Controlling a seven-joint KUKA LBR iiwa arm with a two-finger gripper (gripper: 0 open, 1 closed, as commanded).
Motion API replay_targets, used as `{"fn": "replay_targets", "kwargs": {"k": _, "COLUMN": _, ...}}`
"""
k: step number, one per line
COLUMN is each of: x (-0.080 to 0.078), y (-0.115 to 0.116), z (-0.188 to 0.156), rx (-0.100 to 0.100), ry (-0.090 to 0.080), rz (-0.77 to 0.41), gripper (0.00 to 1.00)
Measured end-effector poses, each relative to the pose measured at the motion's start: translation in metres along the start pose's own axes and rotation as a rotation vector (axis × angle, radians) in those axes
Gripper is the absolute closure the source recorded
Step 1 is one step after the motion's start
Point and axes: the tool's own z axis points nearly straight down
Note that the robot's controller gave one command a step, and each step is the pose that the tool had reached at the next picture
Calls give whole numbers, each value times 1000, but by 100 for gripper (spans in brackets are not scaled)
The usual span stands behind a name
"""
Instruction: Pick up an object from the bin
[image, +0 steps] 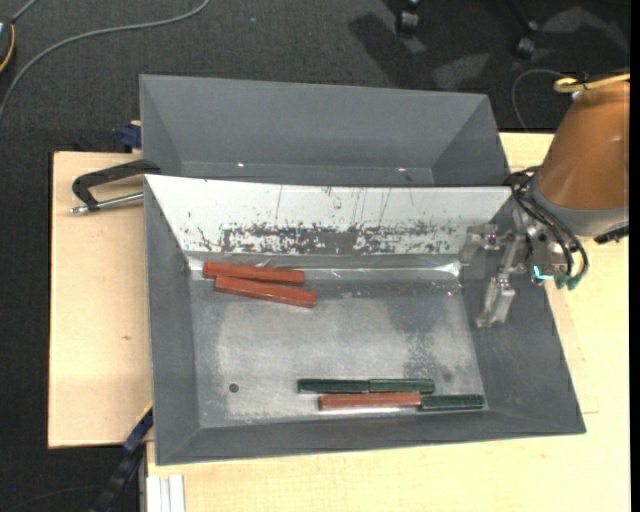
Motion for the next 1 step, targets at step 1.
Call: {"fn": "replay_targets", "kwargs": {"k": 1, "x": 35, "y": 106, "z": 34, "rx": -4, "ry": -1, "rz": 13, "gripper": 0}}
